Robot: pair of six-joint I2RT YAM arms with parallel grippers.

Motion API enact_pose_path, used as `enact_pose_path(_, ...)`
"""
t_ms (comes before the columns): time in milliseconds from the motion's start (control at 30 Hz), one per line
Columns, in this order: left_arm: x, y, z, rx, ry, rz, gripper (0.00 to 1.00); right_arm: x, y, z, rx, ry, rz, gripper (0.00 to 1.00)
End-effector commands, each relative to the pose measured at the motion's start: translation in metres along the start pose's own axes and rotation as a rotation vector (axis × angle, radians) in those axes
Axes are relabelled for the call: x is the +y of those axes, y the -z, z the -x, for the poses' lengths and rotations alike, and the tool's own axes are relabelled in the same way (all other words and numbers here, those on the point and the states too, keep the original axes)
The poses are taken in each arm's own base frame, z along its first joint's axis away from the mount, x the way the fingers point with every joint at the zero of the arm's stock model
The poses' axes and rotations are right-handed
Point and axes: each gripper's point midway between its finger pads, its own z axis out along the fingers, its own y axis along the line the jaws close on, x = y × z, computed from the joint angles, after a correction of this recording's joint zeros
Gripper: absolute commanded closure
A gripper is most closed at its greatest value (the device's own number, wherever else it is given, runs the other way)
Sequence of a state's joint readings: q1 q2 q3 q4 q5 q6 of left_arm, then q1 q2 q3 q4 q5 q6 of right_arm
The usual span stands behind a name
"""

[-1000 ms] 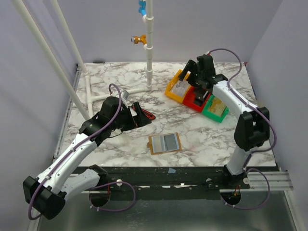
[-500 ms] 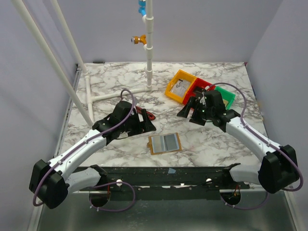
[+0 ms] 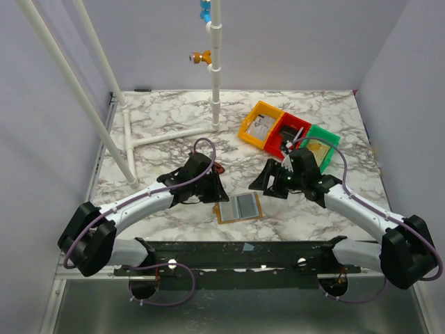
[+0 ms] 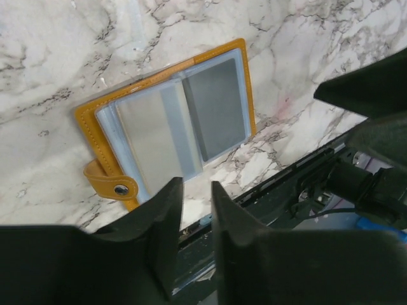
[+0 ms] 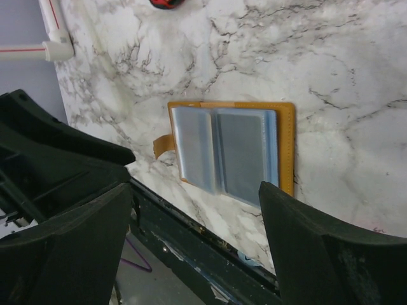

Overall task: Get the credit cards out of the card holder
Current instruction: Remove the credit card from the card holder.

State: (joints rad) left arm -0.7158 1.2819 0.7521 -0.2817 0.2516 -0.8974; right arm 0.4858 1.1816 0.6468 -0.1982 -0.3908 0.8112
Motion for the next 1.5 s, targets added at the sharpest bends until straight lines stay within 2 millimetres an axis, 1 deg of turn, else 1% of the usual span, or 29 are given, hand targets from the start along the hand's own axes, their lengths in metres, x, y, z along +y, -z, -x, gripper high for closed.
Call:
enact_pose_path(0, 0.003, -0.011, -0.004, 0.010, 0.002, -0.009, 0.82, 0.002, -0.005, -0.007, 0.000, 0.023, 0.005, 0.23)
enact_pose_path(33, 0.005, -0.013, -0.005, 0.016, 0.002, -0.005, 0.86, 0.000, -0.007, -0.010, 0.004, 0.026, -0.003, 0.25)
enact_pose_path(100, 0.007, -0.018, -0.007, 0.029, 0.005, -0.003, 0.94, -0.006, -0.011, -0.013, 0.003, 0.038, -0.043, 0.32)
enact_pose_path(200, 0.010, -0.024, -0.010, 0.044, 0.008, 0.003, 0.99, -0.013, -0.016, -0.020, 0.023, 0.042, -0.063, 0.48)
enact_pose_path(233, 0.012, -0.026, -0.010, 0.049, 0.010, 0.008, 1.00, -0.013, -0.017, -0.022, 0.029, 0.042, -0.061, 0.53)
enact_pose_path(267, 0.014, -0.028, -0.011, 0.054, 0.013, 0.014, 1.00, -0.014, -0.020, -0.025, 0.035, 0.044, -0.065, 0.55)
enact_pose_path(367, 0.021, -0.034, -0.015, 0.070, 0.018, 0.036, 1.00, -0.017, -0.026, -0.032, 0.052, 0.050, -0.089, 0.67)
enact_pose_path(433, 0.027, -0.037, -0.018, 0.078, 0.023, 0.053, 1.00, -0.023, -0.030, -0.036, 0.063, 0.050, -0.113, 0.75)
enact_pose_path(533, 0.034, -0.042, -0.023, 0.092, 0.031, 0.071, 1.00, -0.033, -0.033, -0.040, 0.070, 0.054, -0.159, 0.82)
enact_pose_path(667, 0.045, -0.046, -0.028, 0.107, 0.041, 0.104, 1.00, -0.049, -0.034, -0.039, 0.056, 0.066, -0.242, 0.83)
enact_pose_path(733, 0.049, -0.049, -0.030, 0.115, 0.044, 0.119, 1.00, -0.051, -0.034, -0.040, 0.056, 0.069, -0.252, 0.81)
enact_pose_path(767, 0.051, -0.049, -0.032, 0.120, 0.046, 0.124, 1.00, -0.053, -0.034, -0.041, 0.059, 0.068, -0.256, 0.78)
enact_pose_path(800, 0.052, -0.050, -0.032, 0.123, 0.048, 0.128, 1.00, -0.054, -0.035, -0.042, 0.062, 0.068, -0.253, 0.72)
enact_pose_path(867, 0.054, -0.052, -0.033, 0.127, 0.051, 0.134, 1.00, -0.054, -0.037, -0.044, 0.069, 0.064, -0.242, 0.64)
enact_pose_path(1267, 0.056, -0.053, -0.034, 0.133, 0.052, 0.143, 1.00, -0.050, -0.047, -0.051, 0.096, 0.050, -0.205, 0.63)
enact_pose_path(1467, 0.056, -0.052, -0.034, 0.135, 0.051, 0.146, 1.00, -0.048, -0.047, -0.052, 0.095, 0.049, -0.202, 0.63)
